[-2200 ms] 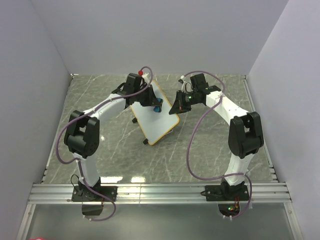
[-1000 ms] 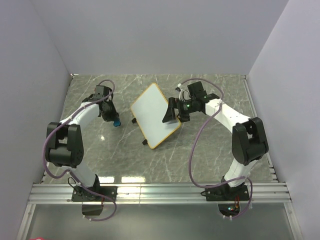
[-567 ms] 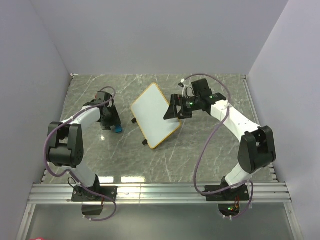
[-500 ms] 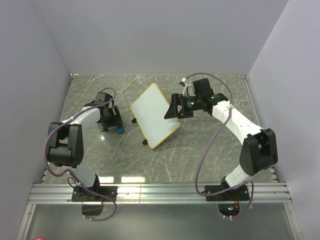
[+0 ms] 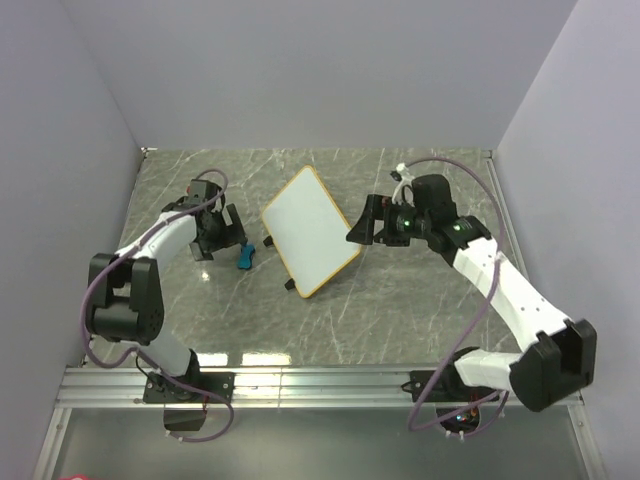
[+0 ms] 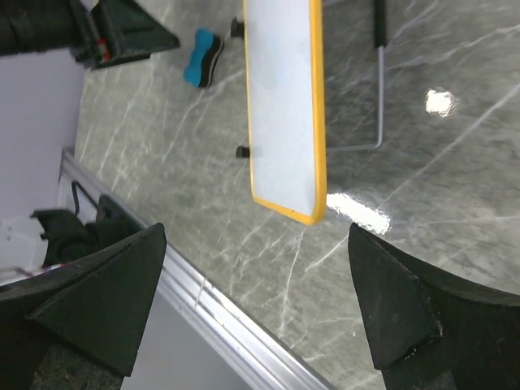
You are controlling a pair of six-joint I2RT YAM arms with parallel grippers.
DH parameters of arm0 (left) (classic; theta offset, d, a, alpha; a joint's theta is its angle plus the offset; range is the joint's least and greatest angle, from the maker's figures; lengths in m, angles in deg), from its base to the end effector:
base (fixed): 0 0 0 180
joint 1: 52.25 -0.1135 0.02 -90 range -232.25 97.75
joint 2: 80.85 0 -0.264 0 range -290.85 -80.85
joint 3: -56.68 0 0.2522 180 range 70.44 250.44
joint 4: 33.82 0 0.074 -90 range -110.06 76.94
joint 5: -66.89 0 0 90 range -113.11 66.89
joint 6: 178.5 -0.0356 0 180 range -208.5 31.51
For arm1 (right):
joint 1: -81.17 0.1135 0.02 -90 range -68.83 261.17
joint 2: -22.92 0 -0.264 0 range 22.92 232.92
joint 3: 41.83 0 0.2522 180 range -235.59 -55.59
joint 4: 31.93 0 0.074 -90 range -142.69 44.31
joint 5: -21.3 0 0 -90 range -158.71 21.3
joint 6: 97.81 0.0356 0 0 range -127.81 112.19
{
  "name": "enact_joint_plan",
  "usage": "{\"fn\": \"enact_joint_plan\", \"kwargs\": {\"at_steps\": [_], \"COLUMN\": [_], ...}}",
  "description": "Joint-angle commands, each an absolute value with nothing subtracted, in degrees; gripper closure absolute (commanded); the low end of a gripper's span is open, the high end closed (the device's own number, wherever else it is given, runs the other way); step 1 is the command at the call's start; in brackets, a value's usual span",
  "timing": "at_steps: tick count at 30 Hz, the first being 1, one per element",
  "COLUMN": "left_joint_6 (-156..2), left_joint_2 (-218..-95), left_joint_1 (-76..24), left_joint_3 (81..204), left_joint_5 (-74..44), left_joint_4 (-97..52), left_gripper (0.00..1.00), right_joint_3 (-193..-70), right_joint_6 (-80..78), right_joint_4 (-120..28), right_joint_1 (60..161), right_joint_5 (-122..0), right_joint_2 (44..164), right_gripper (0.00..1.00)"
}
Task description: Erase the whiteboard
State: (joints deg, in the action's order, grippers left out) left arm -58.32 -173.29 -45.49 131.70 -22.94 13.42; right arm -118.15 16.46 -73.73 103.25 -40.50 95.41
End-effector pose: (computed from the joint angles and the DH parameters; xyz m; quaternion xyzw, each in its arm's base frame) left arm 0.3166 -0.0376 0.2027 -0.1977 0.9554 -0.0709 0.2076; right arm 0.2488 0.1191 0.3173 -0.0902 0.8735 0.3687 0.3049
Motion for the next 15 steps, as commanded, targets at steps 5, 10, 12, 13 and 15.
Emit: {"fn": "enact_joint_plan", "kwargs": {"at_steps": [5, 10, 12, 13, 15], "left_joint_6": [-54.5, -50.2, -49.5, -49.4, -48.6], "left_joint_2": [-162.1, -155.1, -152.7, -151.8, -148.6], "left_joint_1": [-45.3, -42.7, -40.7, -38.0, -33.3], "left_joint_3": [132.5, 131.3, 132.7, 134.0, 135.2], "left_joint_5": [-22.9, -22.3, -22.5, -22.4, -22.9], "left_joint_4": [16.4, 19.7, 21.4, 22.4, 23.4], "left_gripper": [0.01, 0.01, 0.00, 0.01, 0.00], "right_joint_3": [-112.7, -108.3, -105.8, -103.2, -100.0], "right_joint_6": [19.6, 22.1, 25.4, 26.5, 29.7], "right_joint_4": [-69.7, -69.8, -67.9, -66.9, -65.5], "right_joint_1": [103.2, 103.3, 103.3, 103.4, 103.4], "right_joint_5": [-45.6, -41.0, -40.1, -39.8, -39.5], "right_joint_2": [82.6, 73.8, 69.8, 65.7, 60.7], "right_gripper": [0.00, 0.00, 0.00, 0.00, 0.00]}}
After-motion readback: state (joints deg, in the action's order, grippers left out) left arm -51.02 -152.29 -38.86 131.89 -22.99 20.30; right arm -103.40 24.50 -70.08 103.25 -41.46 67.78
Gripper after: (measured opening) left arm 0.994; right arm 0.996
